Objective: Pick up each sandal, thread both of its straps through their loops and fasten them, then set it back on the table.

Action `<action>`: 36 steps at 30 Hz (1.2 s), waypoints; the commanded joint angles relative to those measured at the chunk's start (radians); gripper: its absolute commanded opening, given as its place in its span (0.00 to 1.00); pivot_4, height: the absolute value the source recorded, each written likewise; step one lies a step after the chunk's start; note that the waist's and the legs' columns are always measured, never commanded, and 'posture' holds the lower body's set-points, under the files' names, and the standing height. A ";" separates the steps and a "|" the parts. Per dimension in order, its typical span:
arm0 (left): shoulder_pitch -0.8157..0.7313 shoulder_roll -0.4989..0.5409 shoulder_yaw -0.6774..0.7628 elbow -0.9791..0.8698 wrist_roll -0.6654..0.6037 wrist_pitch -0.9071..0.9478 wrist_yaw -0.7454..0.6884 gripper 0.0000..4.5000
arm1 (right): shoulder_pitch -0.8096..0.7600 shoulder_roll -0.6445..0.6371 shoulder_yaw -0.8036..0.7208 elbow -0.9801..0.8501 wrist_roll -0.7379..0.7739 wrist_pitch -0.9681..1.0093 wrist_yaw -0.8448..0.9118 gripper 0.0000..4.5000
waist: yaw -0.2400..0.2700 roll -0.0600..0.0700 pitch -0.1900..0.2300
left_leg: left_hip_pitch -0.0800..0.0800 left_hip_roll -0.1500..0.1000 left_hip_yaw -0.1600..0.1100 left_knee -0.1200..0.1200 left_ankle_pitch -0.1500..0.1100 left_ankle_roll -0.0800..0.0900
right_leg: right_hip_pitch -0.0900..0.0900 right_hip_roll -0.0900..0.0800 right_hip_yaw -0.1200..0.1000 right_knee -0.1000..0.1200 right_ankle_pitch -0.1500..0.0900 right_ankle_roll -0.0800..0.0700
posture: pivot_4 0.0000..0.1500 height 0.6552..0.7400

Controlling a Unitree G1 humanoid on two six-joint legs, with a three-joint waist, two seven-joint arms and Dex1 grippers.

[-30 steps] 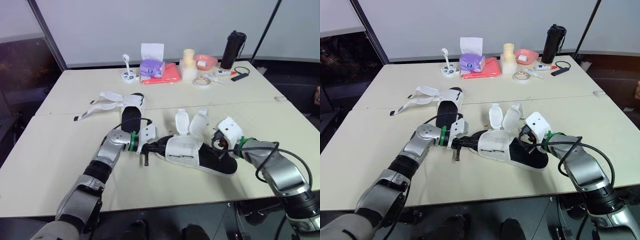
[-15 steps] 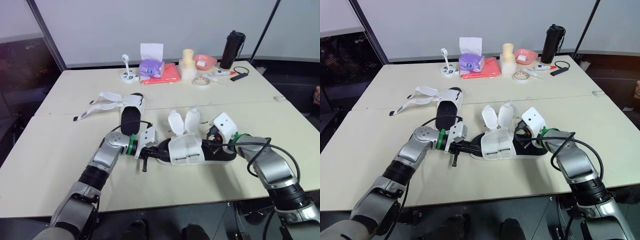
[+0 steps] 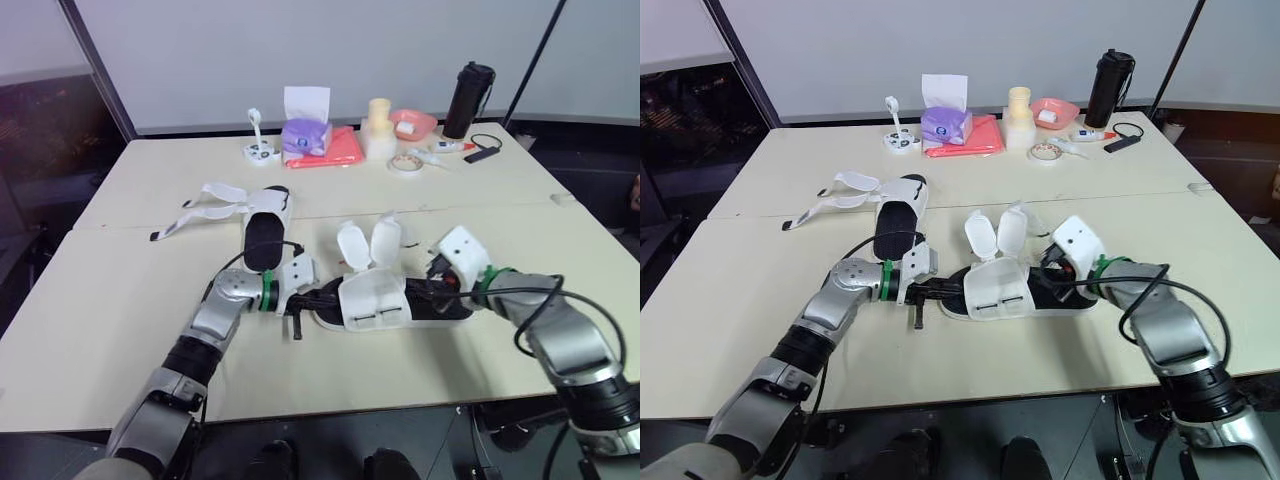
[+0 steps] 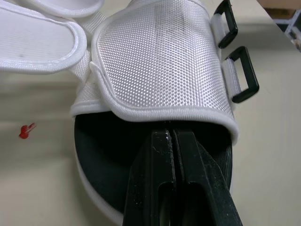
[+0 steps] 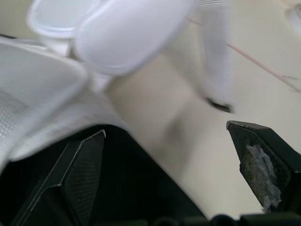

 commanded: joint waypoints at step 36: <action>0.018 -0.024 -0.005 0.030 0.020 -0.078 0.067 0.01 | -0.877 0.373 -0.262 1.264 0.315 0.118 0.146 1.00 | -0.009 0.001 0.000 | -0.003 -0.001 0.001 0.000 0.001 -0.002 | -0.006 0.000 0.002 0.005 0.000 0.000 | 1.00 1.00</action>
